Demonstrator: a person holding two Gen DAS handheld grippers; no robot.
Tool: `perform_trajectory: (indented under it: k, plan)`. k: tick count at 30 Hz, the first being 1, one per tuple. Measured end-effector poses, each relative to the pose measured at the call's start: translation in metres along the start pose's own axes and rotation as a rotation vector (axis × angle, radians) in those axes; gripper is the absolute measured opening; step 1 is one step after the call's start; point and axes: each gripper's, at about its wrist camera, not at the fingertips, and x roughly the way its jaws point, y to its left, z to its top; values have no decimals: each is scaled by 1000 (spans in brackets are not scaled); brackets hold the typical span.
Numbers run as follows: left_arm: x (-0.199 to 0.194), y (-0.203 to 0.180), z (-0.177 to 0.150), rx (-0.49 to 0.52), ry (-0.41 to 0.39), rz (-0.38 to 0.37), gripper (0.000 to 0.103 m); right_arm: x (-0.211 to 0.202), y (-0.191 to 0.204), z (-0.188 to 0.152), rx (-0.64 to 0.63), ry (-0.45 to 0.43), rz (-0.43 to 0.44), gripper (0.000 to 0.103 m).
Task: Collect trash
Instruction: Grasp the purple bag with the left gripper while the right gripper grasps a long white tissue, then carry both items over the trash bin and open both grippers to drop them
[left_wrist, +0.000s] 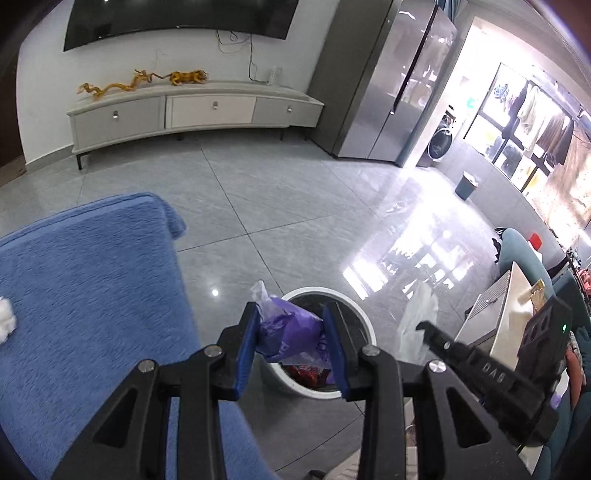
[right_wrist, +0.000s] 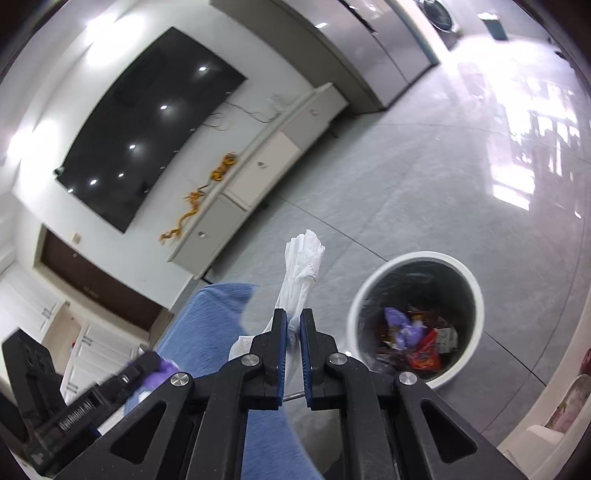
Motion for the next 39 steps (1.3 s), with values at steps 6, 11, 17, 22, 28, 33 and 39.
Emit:
perform_trajectory:
  k: [6, 11, 17, 22, 28, 33, 39]
  plan:
    - [64, -19, 20, 24, 73, -9, 33, 30, -38, 14, 75, 59, -78, 8]
    - [113, -38, 23, 57, 133, -3, 34, 54, -63, 17, 130, 107, -150, 8]
    - [150, -46, 21, 55, 178, 1, 34, 79, -86, 17, 173, 149, -218, 10]
    - [169, -48, 24, 33, 205, -13, 39, 91, -96, 17, 196, 161, -255, 10]
    - [172, -48, 23, 22, 201, -17, 52, 89, -97, 22, 191, 143, -287, 37]
    - [152, -45, 23, 18, 172, -10, 52, 80, -92, 21, 190, 123, -293, 37]
    - [105, -23, 29, -8, 104, 29, 52, 65, -68, 19, 158, 73, -275, 37]
